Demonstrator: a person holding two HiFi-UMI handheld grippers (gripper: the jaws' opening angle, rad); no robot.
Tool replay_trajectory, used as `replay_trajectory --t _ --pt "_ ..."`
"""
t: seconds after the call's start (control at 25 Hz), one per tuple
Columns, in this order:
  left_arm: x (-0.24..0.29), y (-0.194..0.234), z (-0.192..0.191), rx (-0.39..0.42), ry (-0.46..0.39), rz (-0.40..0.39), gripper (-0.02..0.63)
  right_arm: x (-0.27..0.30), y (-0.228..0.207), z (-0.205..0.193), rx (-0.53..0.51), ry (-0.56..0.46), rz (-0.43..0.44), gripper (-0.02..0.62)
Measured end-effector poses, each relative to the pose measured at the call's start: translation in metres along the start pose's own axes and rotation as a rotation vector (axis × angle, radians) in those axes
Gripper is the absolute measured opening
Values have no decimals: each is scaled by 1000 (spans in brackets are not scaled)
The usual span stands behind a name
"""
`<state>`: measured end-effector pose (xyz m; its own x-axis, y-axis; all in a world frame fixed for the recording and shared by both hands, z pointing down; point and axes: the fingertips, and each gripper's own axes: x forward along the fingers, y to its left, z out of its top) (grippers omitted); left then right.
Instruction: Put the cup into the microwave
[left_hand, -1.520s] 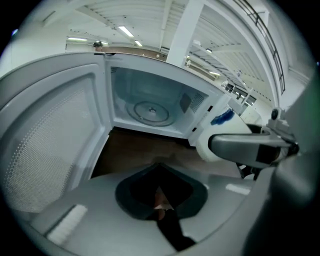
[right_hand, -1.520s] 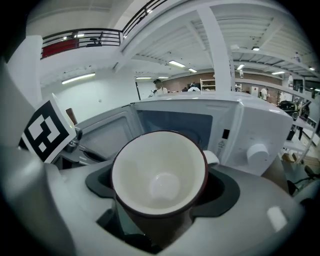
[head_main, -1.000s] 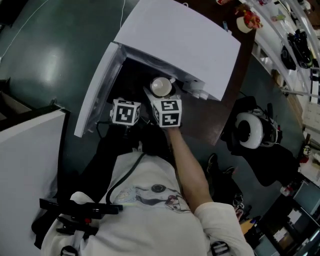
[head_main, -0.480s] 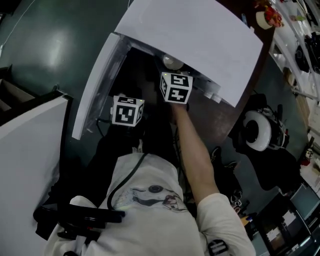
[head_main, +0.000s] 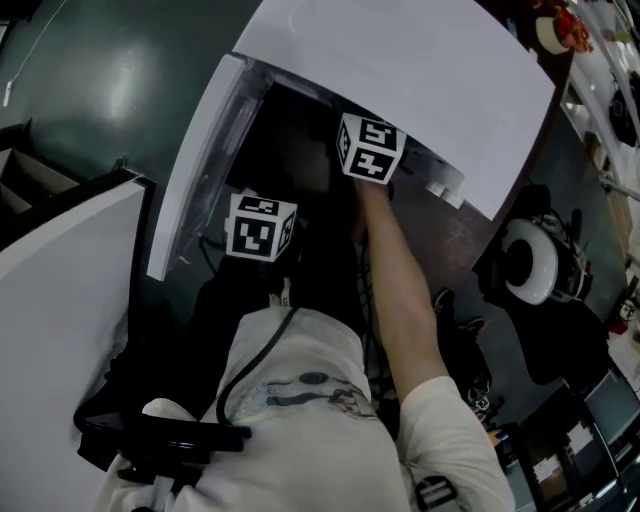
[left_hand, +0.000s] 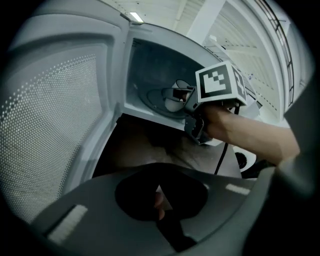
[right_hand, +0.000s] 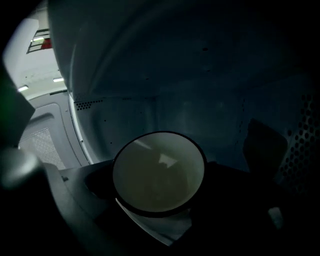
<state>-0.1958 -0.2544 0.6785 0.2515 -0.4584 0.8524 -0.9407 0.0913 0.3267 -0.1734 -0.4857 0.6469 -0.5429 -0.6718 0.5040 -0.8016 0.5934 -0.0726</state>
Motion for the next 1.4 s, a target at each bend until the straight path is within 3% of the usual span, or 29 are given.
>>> replay_trajectory --t 0.56,0.8,0.96,1.04,1.16,1.2,1.24,1.4 --pt "-2 4 -18 1 17 2 0 9 -13 8 -17 -93 -55 414" --pt "-4 2 -18 20 2 -1 0 -12 -5 -7 -35 -64 -32 440" --pt "-8 -7 -8 53 -48 -13 0 -45 10 -35 -57 28 -27 438" --pt "-13 -15 -2 78 -82 -25 0 -70 19 -46 -73 65 -31 393" --pt "-26 -29 5 108 -127 -59 0 -120 33 -48 -70 65 -64 173" --pt "-31 -33 6 119 -142 -71 0 -137 37 -47 -67 55 -80 67" --pt "-36 -38 8 130 -160 -83 0 -153 41 -46 -61 42 -94 16" --pt "-59 -59 15 177 -243 -123 0 -206 52 -41 -8 -7 -120 2"
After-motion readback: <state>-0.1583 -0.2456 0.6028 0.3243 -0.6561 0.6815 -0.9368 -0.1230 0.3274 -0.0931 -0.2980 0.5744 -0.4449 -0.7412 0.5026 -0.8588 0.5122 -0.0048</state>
